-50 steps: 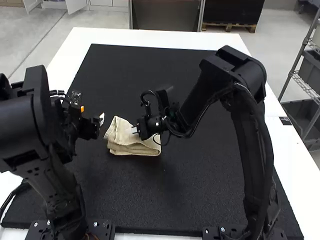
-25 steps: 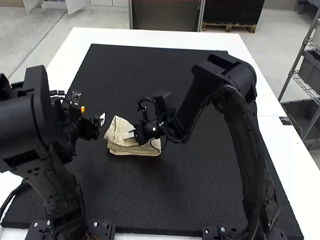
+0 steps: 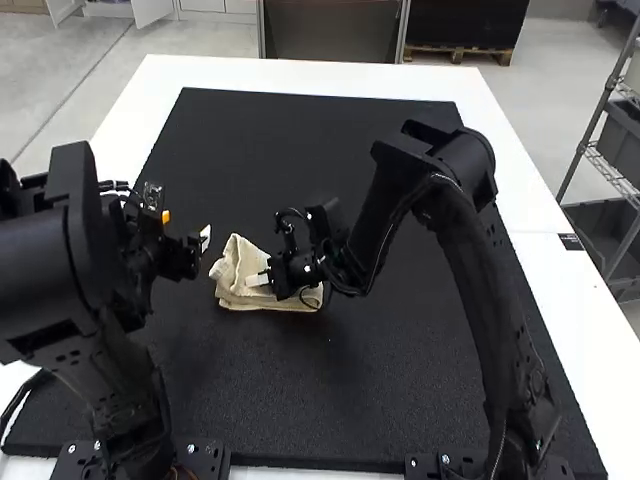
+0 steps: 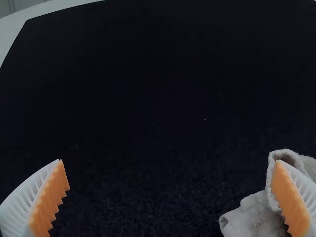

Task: Fold the towel.

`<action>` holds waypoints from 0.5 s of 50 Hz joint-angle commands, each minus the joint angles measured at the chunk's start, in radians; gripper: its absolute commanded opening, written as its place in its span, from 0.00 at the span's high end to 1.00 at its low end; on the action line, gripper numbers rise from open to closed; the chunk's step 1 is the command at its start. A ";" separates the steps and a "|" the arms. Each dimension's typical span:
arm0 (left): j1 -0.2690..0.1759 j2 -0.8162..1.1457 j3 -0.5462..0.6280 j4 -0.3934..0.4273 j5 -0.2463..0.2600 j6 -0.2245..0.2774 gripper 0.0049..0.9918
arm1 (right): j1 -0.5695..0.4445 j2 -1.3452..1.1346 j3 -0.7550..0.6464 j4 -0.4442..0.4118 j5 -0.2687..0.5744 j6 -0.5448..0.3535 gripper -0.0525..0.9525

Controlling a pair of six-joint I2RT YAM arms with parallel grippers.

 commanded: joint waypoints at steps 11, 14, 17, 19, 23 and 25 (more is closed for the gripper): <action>0.010 -0.013 -0.004 0.007 0.016 -0.013 0.03 | 0.003 -0.060 0.019 0.013 0.009 0.037 0.97; 0.010 -0.013 -0.004 0.005 0.017 -0.013 0.03 | 0.001 -0.095 0.016 0.009 0.009 0.046 0.97; 0.010 -0.013 -0.004 0.005 0.017 -0.013 0.03 | -0.002 -0.129 0.012 0.003 0.008 0.049 0.97; 0.010 -0.013 -0.004 0.005 0.017 -0.013 0.03 | -0.003 -0.154 0.010 -0.002 0.008 0.051 0.97; 0.010 -0.013 -0.004 0.005 0.017 -0.013 0.03 | -0.015 -0.207 0.007 -0.007 0.008 0.069 0.97; 0.010 -0.013 -0.004 0.007 0.017 -0.013 0.03 | -0.020 -0.232 0.004 -0.007 0.008 0.072 0.97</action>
